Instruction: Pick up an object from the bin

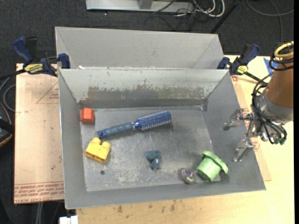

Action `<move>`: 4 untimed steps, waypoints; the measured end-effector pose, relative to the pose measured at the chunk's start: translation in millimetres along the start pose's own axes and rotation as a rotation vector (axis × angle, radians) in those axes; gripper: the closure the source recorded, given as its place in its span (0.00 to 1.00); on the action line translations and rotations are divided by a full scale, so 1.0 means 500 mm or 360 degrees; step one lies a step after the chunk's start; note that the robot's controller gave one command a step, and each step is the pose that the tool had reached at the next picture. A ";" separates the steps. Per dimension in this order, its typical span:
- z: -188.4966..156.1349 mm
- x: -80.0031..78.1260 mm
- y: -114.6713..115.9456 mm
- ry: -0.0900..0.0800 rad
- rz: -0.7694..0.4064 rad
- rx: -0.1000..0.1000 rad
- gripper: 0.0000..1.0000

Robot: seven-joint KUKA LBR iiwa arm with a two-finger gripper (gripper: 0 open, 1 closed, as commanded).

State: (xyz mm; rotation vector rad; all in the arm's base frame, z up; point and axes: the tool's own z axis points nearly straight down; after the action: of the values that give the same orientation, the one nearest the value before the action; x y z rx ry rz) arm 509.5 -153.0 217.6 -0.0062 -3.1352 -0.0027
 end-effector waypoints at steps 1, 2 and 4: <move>0.289 -0.129 0.100 -0.0018 -0.0172 0.0005 0.00; 0.221 -0.274 0.237 -0.0030 -0.0112 -0.0004 0.00; 0.273 -0.265 0.387 -0.0027 0.0242 -0.0002 1.00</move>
Offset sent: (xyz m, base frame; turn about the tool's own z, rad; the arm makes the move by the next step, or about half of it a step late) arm 0.0603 0.0494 -0.1476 -0.1056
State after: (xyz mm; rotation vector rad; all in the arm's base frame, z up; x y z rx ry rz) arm 642.1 40.1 80.5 -0.2458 -3.1426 -0.0038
